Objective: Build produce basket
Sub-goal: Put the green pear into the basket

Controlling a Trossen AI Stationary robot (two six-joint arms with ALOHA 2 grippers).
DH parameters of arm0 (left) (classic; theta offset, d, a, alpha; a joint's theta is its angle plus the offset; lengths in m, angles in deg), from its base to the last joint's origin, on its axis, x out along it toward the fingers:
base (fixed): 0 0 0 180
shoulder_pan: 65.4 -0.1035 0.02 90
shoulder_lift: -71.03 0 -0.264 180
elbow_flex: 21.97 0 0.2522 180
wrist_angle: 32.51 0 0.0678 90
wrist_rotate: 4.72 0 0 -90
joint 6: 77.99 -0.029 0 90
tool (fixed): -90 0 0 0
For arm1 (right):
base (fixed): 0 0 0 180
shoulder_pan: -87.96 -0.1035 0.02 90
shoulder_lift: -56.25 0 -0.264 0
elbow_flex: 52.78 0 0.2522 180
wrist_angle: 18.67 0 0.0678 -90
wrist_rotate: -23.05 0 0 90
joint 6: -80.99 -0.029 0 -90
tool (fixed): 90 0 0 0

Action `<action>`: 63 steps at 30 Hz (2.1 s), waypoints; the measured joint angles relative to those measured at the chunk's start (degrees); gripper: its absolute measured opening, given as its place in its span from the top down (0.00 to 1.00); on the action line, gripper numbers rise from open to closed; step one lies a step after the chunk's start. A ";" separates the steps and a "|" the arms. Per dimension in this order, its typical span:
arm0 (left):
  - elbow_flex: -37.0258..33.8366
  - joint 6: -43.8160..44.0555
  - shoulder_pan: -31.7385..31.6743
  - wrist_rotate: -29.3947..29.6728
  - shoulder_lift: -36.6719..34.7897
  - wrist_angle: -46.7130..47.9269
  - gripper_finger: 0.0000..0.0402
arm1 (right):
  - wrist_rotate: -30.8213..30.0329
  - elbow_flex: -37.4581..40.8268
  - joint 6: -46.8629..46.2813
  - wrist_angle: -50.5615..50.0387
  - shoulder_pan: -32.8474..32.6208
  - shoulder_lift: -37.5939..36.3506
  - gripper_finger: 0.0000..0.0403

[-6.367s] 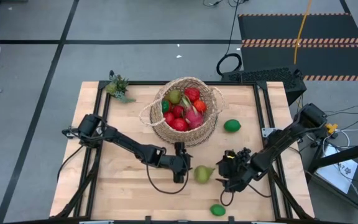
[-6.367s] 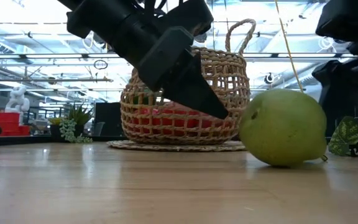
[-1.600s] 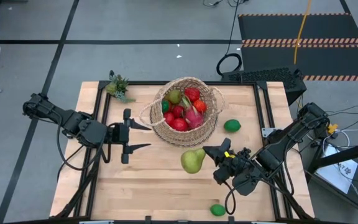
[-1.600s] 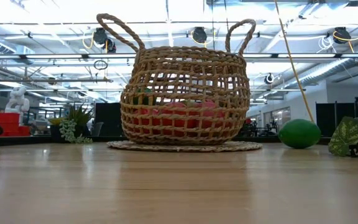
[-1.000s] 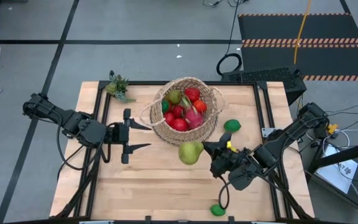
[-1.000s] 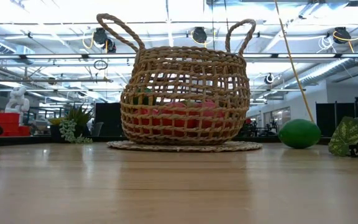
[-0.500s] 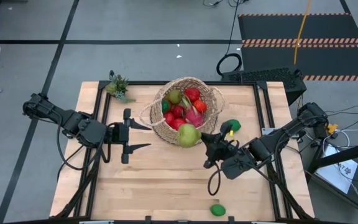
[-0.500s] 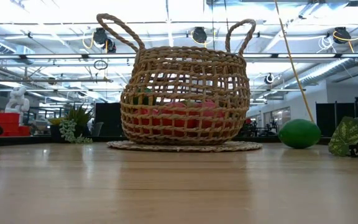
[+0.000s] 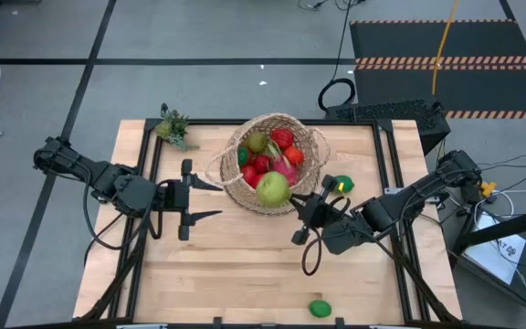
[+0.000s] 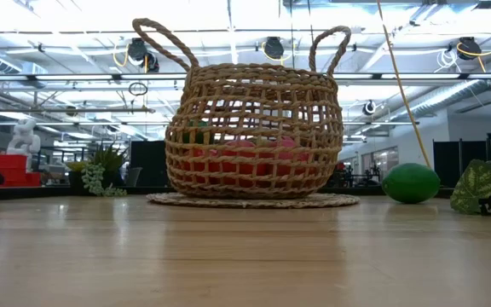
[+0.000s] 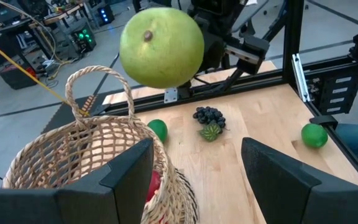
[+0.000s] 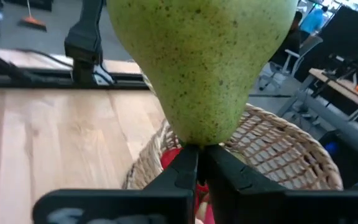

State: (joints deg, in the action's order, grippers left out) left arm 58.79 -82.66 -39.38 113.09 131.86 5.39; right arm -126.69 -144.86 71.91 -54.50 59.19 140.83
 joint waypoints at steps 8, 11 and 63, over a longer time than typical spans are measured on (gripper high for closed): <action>0.00 0.00 0.00 0.00 0.00 0.02 0.39 | 4.45 0.00 -0.77 4.53 0.00 0.00 0.97; 0.00 0.00 0.00 0.00 0.00 0.02 0.39 | 6.05 0.00 -0.77 5.18 -0.02 0.00 0.97; 0.00 0.31 0.00 -0.02 0.00 -0.42 0.39 | 9.38 0.00 -5.04 4.98 0.22 -0.02 0.97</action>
State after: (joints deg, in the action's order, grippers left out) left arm 58.79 -82.35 -39.38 113.07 131.86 4.97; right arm -117.31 -144.86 66.86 -49.52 59.41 140.81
